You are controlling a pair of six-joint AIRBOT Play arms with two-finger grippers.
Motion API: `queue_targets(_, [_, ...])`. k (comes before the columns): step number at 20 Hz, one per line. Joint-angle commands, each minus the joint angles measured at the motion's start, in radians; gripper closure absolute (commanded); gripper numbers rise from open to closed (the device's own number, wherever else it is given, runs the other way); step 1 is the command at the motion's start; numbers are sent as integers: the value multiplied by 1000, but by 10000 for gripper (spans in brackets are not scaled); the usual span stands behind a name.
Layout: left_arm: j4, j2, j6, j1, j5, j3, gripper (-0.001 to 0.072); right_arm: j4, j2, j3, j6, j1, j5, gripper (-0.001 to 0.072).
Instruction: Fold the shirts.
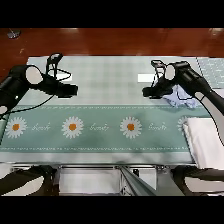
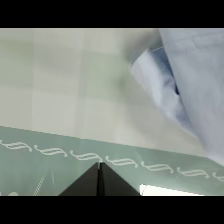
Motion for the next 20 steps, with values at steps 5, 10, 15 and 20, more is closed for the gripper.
queue_targets(5, [0,-1,0,-1,0,0,678,0,-1,0,0,1,0,674])
queue_targets(10, [0,-1,0,-1,0,0,678,0,-1,0,0,1,0,674])
queue_targets(15, [0,-1,0,-1,91,0,678,-29,-1,0,0,0,-149,674])
queue_targets(20, [1,-23,0,-1,426,0,5,-490,-2,0,79,-15,-380,76])
